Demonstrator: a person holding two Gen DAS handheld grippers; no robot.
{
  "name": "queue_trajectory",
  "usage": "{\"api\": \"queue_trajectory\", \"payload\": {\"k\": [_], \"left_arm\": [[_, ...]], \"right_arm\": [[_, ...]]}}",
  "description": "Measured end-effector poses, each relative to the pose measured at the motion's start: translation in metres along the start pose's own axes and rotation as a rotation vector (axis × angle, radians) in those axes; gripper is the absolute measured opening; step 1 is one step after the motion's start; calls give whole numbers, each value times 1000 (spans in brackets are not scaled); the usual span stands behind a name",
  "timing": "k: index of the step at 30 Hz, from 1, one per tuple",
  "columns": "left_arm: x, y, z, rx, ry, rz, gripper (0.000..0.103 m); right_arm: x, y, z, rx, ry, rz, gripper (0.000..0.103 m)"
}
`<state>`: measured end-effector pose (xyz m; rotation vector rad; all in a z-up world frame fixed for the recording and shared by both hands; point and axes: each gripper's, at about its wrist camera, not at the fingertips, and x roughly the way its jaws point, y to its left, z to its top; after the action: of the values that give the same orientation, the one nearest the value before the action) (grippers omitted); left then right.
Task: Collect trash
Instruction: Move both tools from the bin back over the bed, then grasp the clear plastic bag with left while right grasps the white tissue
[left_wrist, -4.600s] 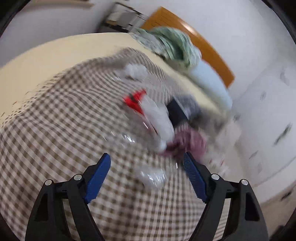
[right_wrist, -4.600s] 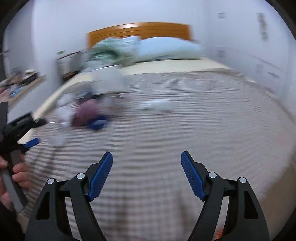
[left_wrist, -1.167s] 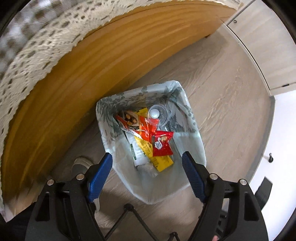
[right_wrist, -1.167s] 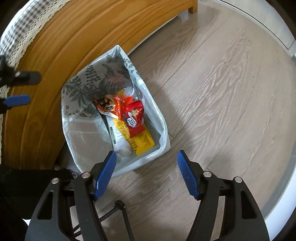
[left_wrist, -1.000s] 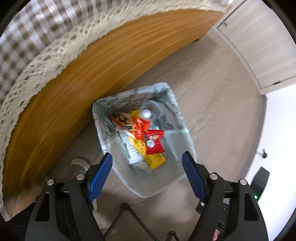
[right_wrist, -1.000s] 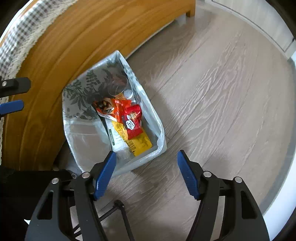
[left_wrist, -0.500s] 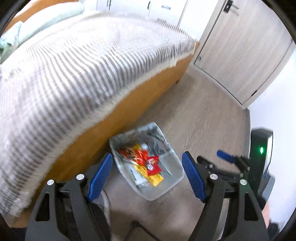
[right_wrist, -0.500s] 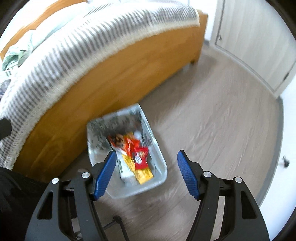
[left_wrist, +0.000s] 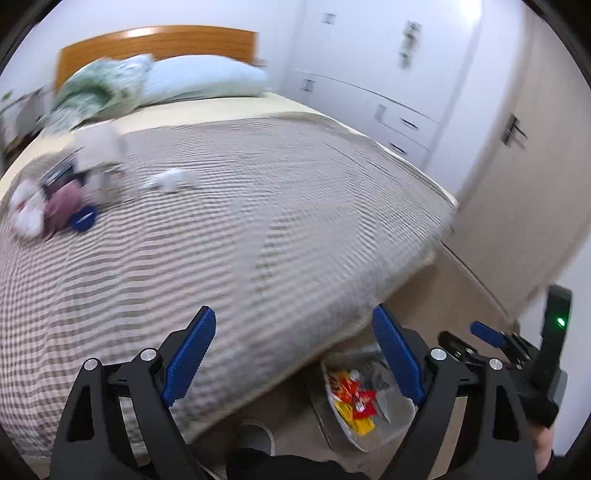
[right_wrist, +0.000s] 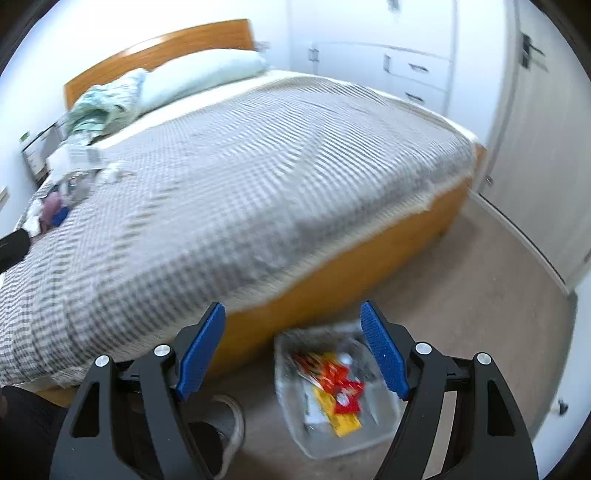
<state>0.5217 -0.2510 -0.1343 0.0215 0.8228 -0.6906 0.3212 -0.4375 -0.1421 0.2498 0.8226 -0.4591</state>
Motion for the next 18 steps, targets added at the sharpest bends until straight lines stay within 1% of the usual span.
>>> {"api": "queue_trajectory", "payload": {"k": [1, 3, 4, 5, 6, 7, 8, 10, 13, 16, 18], "left_arm": [[-1, 20, 5, -37, -10, 15, 84], [-5, 45, 10, -73, -35, 41, 84], [-8, 67, 14, -101, -66, 91, 84], [-12, 80, 16, -121, -87, 124, 85], [-15, 96, 18, -145, -107, 153, 86], [-16, 116, 19, -181, -123, 166, 87], [-15, 135, 19, -219, -130, 155, 88], [-10, 169, 19, -290, -139, 109, 89], [-6, 212, 22, -385, -170, 120, 89], [-5, 250, 28, -433, -200, 106, 89], [-1, 278, 35, -482, -219, 94, 89]], "right_arm": [[1, 11, 4, -13, -6, 7, 73], [6, 38, 12, -50, -15, 23, 73], [9, 51, 15, -67, -21, 28, 73], [14, 61, 17, -83, -24, 31, 73], [18, 72, 20, -99, -23, 33, 73], [23, 84, 22, -109, -22, 39, 73], [27, 95, 26, -113, -23, 52, 73], [37, 116, 31, -106, -24, 78, 73], [52, 148, 38, -77, -20, 123, 73], [64, 180, 48, -1, -50, 178, 73], [73, 203, 57, 9, -74, 199, 73]]}}
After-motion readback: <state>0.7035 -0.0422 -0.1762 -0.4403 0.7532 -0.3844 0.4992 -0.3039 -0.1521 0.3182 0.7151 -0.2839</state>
